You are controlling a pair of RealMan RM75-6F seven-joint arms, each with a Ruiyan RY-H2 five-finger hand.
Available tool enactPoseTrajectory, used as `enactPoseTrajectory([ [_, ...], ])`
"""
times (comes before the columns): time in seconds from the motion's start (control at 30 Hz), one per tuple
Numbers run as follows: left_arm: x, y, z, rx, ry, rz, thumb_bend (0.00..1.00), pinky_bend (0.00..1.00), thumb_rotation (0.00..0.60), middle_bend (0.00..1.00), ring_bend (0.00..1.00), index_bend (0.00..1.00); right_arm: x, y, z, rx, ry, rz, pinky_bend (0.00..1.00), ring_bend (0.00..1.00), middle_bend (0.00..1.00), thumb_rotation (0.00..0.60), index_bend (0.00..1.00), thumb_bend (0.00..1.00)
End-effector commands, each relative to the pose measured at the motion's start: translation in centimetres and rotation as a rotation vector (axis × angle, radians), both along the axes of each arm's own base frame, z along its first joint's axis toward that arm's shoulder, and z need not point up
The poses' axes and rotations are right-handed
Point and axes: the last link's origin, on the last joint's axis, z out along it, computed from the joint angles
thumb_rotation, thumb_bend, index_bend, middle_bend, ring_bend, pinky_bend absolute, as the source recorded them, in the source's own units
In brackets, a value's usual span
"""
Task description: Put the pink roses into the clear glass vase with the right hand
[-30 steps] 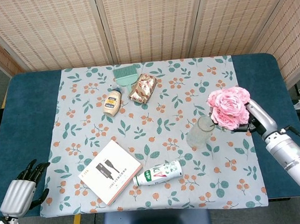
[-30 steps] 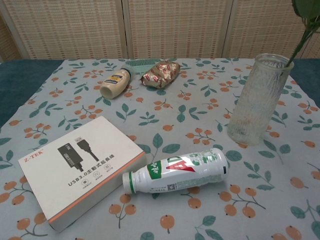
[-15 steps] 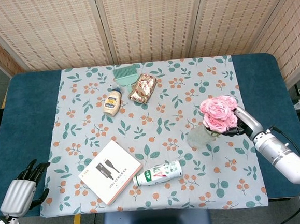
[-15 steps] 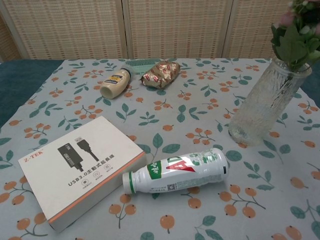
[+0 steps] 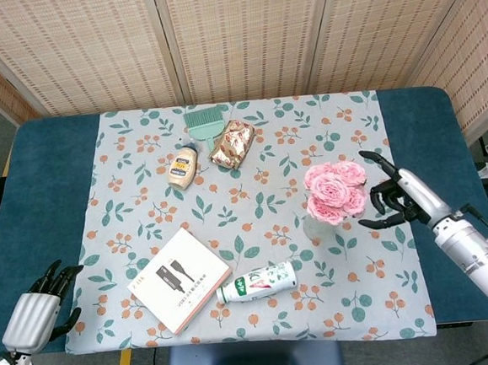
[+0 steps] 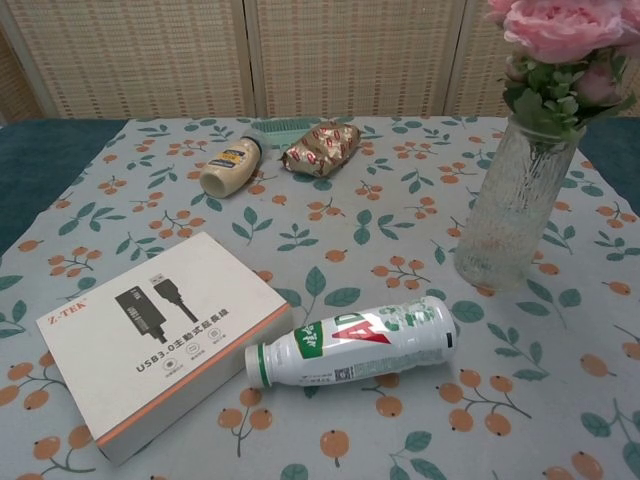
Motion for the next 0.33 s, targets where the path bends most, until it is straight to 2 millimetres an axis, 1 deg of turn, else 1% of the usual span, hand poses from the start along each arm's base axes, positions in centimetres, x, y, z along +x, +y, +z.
enactPoseTrajectory([
  [0.03,-0.1,0.1,-0.1,-0.004,0.000,0.003,0.35,0.28,0.600,0.16,0.05,0.11,-1.2,3.2,1.3,-0.140,0.116,0.121,0.82,0.74,0.49,0.600,0.00,0.00],
  [0.13,-0.1,0.1,-0.1,-0.006,0.003,0.003,0.35,0.28,0.600,0.16,0.05,0.11,-3.4,6.6,1.4,-0.330,0.300,0.179,0.74,0.61,0.44,0.600,0.01,0.00],
  [0.17,-0.1,0.1,-0.1,-0.005,0.003,0.001,0.35,0.28,0.600,0.16,0.05,0.11,-4.4,8.0,0.9,-0.410,0.383,0.177,0.67,0.54,0.42,0.600,0.03,0.00],
  [0.2,-0.1,0.1,-0.1,-0.003,0.001,0.000,0.35,0.28,0.600,0.16,0.05,0.11,-5.3,9.0,0.4,-0.472,0.443,0.165,0.60,0.43,0.39,0.600,0.04,0.00],
  [0.23,-0.1,0.1,-0.1,-0.002,0.000,-0.002,0.35,0.28,0.600,0.16,0.05,0.11,-6.2,9.9,-0.2,-0.530,0.496,0.151,0.57,0.36,0.36,0.600,0.04,0.00],
  [0.27,0.0,0.0,0.0,-0.001,0.000,-0.003,0.35,0.28,0.600,0.16,0.05,0.11,-7.3,11.0,-1.2,-0.591,0.548,0.132,0.53,0.27,0.32,0.600,0.04,0.00],
  [0.3,0.0,0.0,0.0,0.001,0.000,-0.003,0.35,0.28,0.600,0.16,0.05,0.11,-8.0,11.6,-1.9,-0.617,0.573,0.123,0.51,0.21,0.28,0.600,0.02,0.00],
  [0.33,0.0,0.0,0.0,0.003,0.001,-0.003,0.35,0.28,0.600,0.16,0.05,0.11,-8.7,12.2,-2.6,-0.626,0.588,0.119,0.49,0.17,0.25,0.600,0.01,0.00],
])
